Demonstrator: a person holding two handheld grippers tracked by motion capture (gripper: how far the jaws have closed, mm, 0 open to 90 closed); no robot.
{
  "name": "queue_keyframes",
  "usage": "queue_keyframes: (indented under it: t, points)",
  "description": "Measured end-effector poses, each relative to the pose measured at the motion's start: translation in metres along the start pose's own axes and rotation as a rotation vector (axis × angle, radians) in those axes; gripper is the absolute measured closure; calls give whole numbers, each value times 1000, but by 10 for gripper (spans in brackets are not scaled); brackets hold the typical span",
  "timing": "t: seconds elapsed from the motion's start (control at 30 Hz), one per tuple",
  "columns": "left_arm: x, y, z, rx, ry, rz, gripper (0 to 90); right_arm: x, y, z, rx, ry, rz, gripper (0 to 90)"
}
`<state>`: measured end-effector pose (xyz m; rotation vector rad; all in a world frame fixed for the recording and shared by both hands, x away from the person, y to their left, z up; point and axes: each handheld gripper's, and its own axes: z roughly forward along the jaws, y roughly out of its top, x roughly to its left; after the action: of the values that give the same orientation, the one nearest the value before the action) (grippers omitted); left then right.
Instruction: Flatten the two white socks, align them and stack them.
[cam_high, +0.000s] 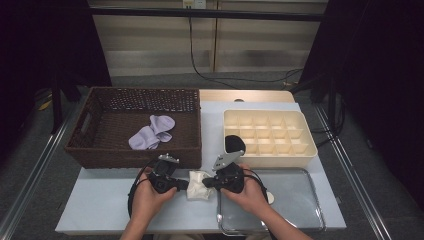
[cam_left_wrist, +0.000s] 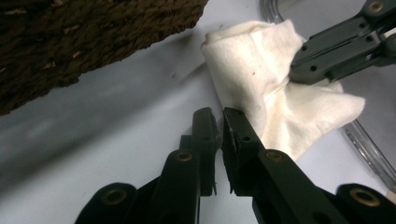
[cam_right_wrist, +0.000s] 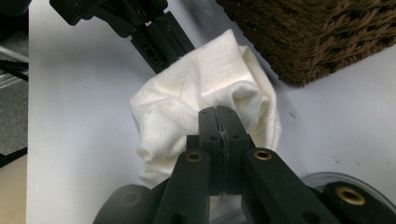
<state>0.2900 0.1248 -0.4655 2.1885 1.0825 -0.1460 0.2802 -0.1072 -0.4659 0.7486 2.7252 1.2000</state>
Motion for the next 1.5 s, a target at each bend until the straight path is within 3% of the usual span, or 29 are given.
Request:
queue_keyframes:
  t: [0.13,0.47,0.77,0.93,1.03,1.27,1.4,1.5]
  points:
    - [-3,1,-1,-23,-43,-17,853,-3,-2,0,-10,20,21,900]
    - [-19,7,0,-64,-96,14,864,-7,-7,-1,-31,26,39,900]
    - [-27,12,6,-88,-100,40,859,-8,-10,-3,-44,19,41,900]
    - [-30,14,8,-97,-91,52,853,-9,-10,-10,-32,-5,41,865]
    - [-31,15,10,-102,-89,60,845,-10,-10,-13,-16,-5,34,889]
    - [-34,17,11,-103,-74,67,842,-12,-16,-7,-46,11,82,900]
    - [-34,18,12,-107,-74,63,842,-9,-16,-6,-42,-4,48,900]
    - [-34,17,14,-111,-77,60,842,-9,-16,-7,-41,-2,55,897]
